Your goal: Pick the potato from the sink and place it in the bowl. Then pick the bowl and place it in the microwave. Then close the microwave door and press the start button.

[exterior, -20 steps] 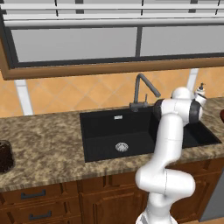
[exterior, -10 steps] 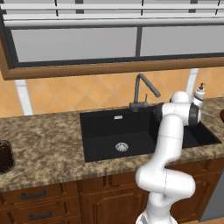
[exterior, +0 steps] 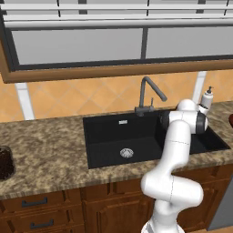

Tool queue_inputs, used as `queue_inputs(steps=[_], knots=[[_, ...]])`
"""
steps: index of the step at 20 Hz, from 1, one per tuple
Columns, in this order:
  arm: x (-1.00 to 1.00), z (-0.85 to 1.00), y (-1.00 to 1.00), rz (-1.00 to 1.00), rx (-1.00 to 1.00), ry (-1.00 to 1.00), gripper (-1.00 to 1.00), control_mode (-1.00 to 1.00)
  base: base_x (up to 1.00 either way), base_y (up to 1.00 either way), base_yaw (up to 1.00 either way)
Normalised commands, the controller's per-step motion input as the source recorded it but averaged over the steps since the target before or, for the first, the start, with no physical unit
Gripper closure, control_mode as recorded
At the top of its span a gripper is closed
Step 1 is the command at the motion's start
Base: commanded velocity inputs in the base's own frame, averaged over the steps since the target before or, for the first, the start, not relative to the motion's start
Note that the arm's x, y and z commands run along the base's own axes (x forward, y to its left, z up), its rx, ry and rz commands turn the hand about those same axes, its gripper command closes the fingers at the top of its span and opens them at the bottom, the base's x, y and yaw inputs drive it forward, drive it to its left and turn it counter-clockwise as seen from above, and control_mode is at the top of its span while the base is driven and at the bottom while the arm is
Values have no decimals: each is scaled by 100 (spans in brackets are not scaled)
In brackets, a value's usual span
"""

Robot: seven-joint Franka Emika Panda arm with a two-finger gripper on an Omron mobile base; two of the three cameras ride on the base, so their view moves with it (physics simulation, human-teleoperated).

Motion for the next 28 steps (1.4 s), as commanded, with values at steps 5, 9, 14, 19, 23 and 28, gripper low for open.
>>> queue_inputs(steps=[5, 9, 14, 19, 23, 28], knots=[[0, -60, 11, 4, -8, 2, 100, -100, 0, 0, 0], [0, -14, 6, 1, 0, 1, 100, -100, 0, 0, 0], [-37, 17, -5, 0, 0, -10, 100, -100, 0, 0, 0], [-64, 66, -8, -1, 0, -11, 100, -100, 0, 0, 0], [-59, 86, 0, -2, -2, -13, 100, -100, 0, 0, 0], [-53, 97, -9, -6, -15, -20, 100, -100, 0, 0, 0]])
